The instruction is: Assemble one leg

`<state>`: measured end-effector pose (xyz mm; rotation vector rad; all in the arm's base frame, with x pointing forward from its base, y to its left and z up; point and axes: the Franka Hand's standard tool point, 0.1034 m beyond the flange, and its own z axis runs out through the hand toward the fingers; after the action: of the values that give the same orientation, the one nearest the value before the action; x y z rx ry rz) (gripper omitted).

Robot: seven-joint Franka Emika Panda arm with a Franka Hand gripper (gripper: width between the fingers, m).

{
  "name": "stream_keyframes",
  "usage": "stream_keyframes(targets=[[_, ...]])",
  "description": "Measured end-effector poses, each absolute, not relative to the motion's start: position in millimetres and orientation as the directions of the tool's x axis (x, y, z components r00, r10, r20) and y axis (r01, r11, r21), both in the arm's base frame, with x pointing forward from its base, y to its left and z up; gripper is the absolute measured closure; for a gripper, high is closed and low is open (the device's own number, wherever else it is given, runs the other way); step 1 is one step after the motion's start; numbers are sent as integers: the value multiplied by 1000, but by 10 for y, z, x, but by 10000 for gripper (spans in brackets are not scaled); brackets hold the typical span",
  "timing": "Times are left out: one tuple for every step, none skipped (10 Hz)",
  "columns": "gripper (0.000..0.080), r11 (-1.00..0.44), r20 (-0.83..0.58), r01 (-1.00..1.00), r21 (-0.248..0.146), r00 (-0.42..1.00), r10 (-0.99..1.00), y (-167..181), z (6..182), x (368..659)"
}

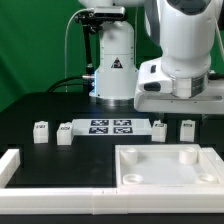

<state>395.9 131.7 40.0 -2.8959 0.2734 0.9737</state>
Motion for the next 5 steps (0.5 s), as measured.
stream_keyframes(targets=[[150,-982,-650,-191,-9,747,-139,1329,379,3929],[150,-982,-716,-188,-1,686,-131,1347,377,3828],[150,-983,-740,-184,3,660,-126,1371,338,3785],[150,-984,-728,-179,1,674,-123,1413,321,3762],[150,-986,-733,-168,0,671,-114,1456,317,3701]])
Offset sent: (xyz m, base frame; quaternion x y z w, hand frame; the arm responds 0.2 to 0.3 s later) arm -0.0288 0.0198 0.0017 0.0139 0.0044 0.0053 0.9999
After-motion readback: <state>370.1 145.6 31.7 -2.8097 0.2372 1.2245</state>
